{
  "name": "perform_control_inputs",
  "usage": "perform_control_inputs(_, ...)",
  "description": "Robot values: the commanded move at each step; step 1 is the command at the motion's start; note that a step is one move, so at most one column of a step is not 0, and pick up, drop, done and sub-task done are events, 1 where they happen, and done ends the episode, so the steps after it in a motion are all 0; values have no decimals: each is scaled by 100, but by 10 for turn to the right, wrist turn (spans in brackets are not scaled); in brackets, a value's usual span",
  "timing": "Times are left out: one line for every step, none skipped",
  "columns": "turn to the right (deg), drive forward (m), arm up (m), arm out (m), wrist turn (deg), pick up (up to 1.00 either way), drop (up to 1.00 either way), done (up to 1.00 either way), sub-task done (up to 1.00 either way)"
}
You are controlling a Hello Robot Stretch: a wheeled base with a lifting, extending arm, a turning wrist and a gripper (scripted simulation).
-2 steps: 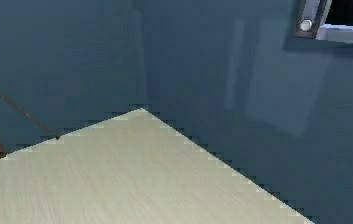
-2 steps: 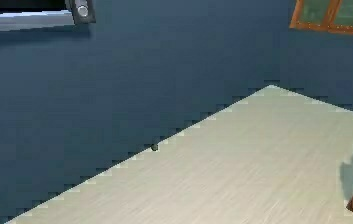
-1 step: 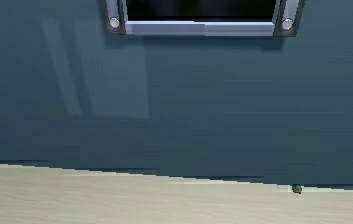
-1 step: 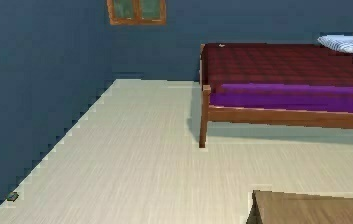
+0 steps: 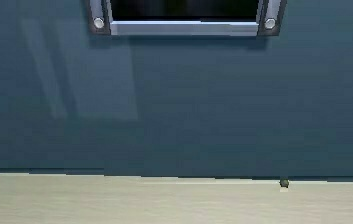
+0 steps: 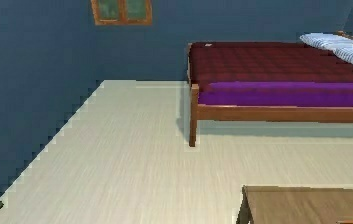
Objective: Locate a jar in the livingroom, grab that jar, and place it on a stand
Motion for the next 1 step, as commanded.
perform_control_inputs(0,25,0,0,0,0,0,0,0)
